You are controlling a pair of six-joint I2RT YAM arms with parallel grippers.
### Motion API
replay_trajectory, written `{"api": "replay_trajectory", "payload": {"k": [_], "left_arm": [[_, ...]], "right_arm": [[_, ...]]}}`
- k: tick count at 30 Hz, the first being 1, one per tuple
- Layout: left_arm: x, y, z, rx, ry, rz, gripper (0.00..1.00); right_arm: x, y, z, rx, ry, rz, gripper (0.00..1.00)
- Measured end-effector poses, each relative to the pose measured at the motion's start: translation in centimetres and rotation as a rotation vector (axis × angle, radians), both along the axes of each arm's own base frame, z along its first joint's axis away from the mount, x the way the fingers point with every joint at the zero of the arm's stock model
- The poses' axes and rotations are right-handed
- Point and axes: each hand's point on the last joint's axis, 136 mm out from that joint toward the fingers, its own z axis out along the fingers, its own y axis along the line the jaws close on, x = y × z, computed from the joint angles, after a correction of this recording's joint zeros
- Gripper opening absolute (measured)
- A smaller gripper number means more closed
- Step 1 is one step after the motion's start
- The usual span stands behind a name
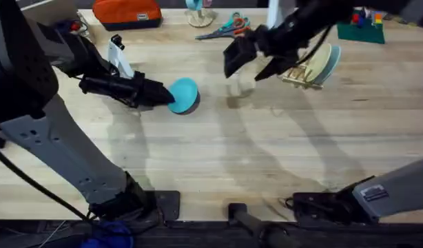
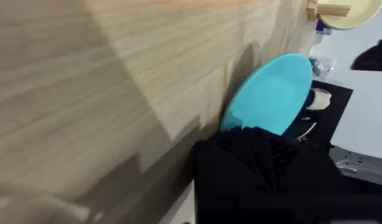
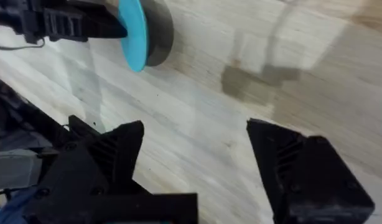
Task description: Pick up the plates from the table one by one and place each into a slot on the dish rack.
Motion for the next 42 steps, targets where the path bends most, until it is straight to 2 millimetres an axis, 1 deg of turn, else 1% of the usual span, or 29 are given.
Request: {"api": "replay_trajectory", "payload": {"k": [4, 8, 17, 23, 31, 38, 42], "left_arm": [[0.0, 0.0, 0.0, 0.000, 0.000, 0.000, 0.041], [0.0, 0.0, 0.0, 0.000, 0.000, 0.000, 0.041], [0.0, 0.0, 0.0, 0.000, 0.000, 0.000, 0.041], [0.0, 0.0, 0.0, 0.000, 0.000, 0.000, 0.040], [0.0, 0.0, 0.0, 0.000, 0.000, 0.000, 0.040], [0.0, 0.0, 0.0, 0.000, 0.000, 0.000, 0.042], [0.0, 0.0, 0.0, 0.000, 0.000, 0.000, 0.041]], "right_arm": [[-0.4, 1.6, -1.7, -0.011, 0.030, 0.039, 0.995], [-0.5, 3.2, -2.8, -0.011, 0.032, 0.070, 0.995], [0.7, 6.5, -4.9, 0.019, -0.003, 0.094, 0.994], [1.4, 8.1, -6.0, 0.036, -0.009, 0.077, 0.993], [1.9, 10.1, -6.1, 0.072, -0.020, 0.040, 0.995], [1.5, 12.2, -8.4, 0.074, 0.008, 0.042, 0.995], [1.2, 13.7, -8.8, 0.090, 0.003, 0.046, 0.995]]}}
